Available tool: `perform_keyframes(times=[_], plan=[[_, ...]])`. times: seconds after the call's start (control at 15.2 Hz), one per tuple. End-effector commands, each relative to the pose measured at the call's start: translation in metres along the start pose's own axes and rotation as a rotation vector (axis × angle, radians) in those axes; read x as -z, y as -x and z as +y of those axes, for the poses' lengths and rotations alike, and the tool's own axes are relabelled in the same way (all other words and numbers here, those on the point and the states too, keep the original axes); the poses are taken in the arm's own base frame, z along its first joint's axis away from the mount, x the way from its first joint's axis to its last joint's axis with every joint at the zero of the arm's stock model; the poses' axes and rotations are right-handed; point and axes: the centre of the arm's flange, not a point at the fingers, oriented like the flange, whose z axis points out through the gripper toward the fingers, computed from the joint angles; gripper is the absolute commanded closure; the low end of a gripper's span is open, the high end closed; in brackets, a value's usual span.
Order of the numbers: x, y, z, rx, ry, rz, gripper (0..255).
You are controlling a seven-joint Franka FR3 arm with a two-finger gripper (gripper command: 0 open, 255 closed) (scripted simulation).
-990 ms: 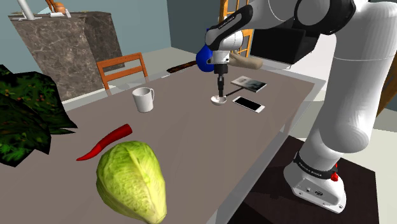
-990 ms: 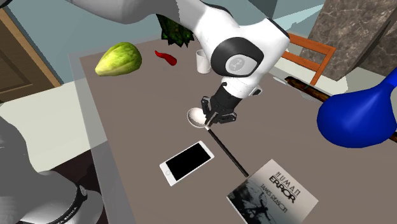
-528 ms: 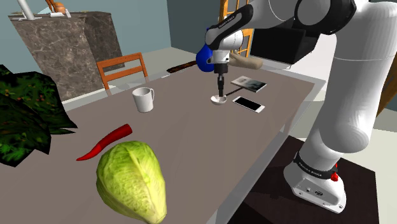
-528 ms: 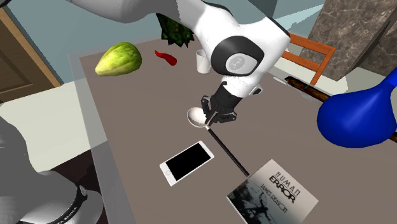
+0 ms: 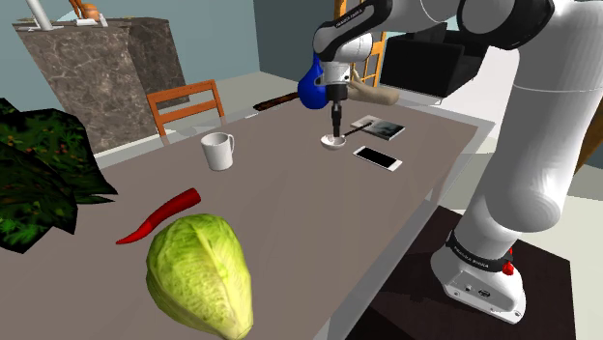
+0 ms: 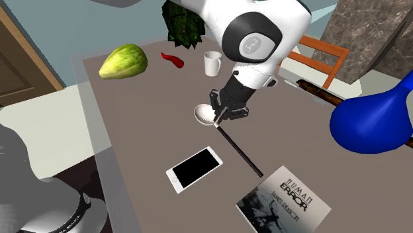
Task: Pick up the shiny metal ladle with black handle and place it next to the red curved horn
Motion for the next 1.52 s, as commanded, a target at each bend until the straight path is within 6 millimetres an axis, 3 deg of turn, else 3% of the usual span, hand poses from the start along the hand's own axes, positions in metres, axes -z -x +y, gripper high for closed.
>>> perform_keyframes(times=[0.0,0.86,1.45], plan=[[0.009,0.001,-0.005,0.0,0.0,0.0,255],[0.069,0.007,-0.029,0.0,0.0,0.0,255],[0.042,-0.07,-0.115,0.0,0.0,0.0,255]])
